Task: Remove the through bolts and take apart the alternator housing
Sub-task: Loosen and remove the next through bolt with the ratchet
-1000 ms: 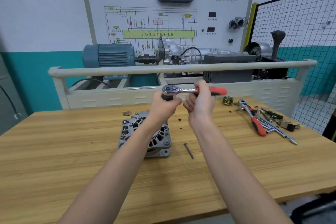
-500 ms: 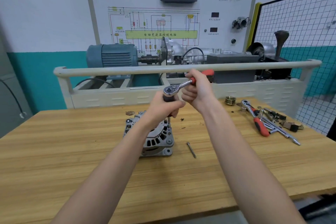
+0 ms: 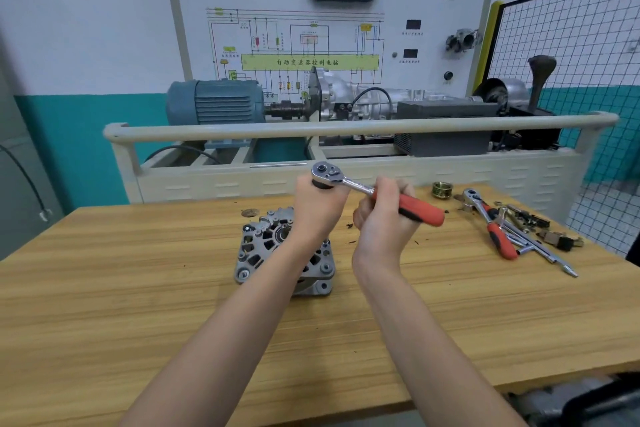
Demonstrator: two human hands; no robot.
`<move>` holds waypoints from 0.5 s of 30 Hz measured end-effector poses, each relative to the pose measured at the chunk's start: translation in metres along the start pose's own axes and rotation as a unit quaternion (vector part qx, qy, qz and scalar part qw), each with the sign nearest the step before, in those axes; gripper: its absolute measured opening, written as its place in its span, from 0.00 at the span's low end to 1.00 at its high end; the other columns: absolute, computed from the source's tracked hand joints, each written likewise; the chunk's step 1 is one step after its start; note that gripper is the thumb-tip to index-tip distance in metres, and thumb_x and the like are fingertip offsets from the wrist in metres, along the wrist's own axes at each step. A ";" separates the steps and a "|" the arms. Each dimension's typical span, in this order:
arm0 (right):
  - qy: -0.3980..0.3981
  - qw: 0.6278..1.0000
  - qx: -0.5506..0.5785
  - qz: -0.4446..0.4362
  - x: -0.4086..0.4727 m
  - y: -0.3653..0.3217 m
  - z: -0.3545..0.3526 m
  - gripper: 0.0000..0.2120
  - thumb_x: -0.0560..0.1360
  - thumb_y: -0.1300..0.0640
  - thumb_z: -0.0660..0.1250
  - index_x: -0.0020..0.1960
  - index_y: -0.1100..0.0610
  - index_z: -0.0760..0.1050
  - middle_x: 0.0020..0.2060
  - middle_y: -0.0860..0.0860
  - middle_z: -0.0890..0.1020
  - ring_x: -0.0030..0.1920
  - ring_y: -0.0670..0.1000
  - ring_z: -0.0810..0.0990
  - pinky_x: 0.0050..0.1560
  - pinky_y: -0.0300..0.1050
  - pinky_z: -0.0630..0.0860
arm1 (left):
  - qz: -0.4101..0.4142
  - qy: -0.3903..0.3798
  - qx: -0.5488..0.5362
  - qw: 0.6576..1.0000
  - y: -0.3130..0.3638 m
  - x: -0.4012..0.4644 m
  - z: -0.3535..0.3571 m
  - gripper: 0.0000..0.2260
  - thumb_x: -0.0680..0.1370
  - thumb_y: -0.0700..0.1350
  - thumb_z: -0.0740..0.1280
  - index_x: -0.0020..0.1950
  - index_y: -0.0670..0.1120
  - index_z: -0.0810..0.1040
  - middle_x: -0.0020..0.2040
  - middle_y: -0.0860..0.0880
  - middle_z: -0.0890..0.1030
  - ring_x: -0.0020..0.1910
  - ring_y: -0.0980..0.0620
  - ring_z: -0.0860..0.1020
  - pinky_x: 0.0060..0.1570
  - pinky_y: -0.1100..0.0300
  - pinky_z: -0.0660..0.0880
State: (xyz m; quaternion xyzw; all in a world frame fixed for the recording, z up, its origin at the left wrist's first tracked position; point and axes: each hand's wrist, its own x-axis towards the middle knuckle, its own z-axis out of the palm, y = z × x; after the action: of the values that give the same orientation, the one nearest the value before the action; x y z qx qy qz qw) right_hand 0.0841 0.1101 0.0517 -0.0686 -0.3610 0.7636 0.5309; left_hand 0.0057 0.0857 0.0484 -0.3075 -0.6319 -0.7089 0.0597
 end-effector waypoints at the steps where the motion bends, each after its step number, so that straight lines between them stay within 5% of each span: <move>1: -0.004 1.000 0.003 0.017 0.007 -0.003 0.001 0.15 0.75 0.66 0.62 0.33 0.55 0.62 0.19 0.44 0.64 0.20 0.43 0.60 0.21 0.36 0.58 | -0.001 -0.017 0.005 1.000 0.001 0.000 -0.002 0.19 0.71 0.31 0.64 0.27 0.49 0.63 0.21 0.57 0.65 0.22 0.60 0.61 0.24 0.65 0.60; 4: -0.046 0.991 -0.026 0.127 0.042 -0.011 0.005 0.16 0.74 0.63 0.61 0.30 0.54 0.60 0.17 0.45 0.61 0.18 0.44 0.57 0.20 0.34 0.55 | 0.004 -0.112 0.039 0.993 0.006 0.001 -0.012 0.15 0.71 0.32 0.66 0.27 0.45 0.68 0.23 0.52 0.70 0.24 0.55 0.66 0.28 0.61 0.65; 7: -0.168 0.950 -0.088 0.247 0.076 -0.021 0.018 0.23 0.74 0.62 0.58 0.22 0.51 0.59 0.16 0.46 0.56 0.17 0.45 0.52 0.18 0.34 0.51 | 0.016 -0.205 0.043 0.978 0.011 0.001 -0.020 0.16 0.72 0.32 0.67 0.25 0.43 0.70 0.21 0.50 0.71 0.24 0.51 0.69 0.32 0.61 0.69; 10: -0.233 0.923 -0.121 0.283 0.090 -0.021 0.029 0.20 0.73 0.62 0.57 0.24 0.53 0.57 0.15 0.46 0.56 0.16 0.44 0.51 0.18 0.34 0.49 | 0.023 -0.233 0.045 0.971 0.013 0.004 -0.017 0.15 0.72 0.31 0.66 0.27 0.40 0.69 0.21 0.48 0.70 0.23 0.52 0.67 0.29 0.63 0.68; 15: -0.106 0.973 -0.051 0.201 0.067 -0.013 0.020 0.18 0.73 0.63 0.60 0.27 0.53 0.59 0.17 0.46 0.57 0.18 0.45 0.54 0.18 0.35 0.53 | 0.006 -0.157 0.000 0.988 0.005 0.004 -0.013 0.19 0.72 0.27 0.62 0.27 0.46 0.64 0.20 0.55 0.65 0.21 0.57 0.61 0.24 0.65 0.61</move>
State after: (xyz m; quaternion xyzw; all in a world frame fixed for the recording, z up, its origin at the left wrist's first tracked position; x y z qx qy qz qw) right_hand 0.0557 0.1609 0.0934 -0.0853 -0.4324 0.8381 0.3215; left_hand -0.0003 0.0744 0.0544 -0.4191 -0.6318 -0.6511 -0.0359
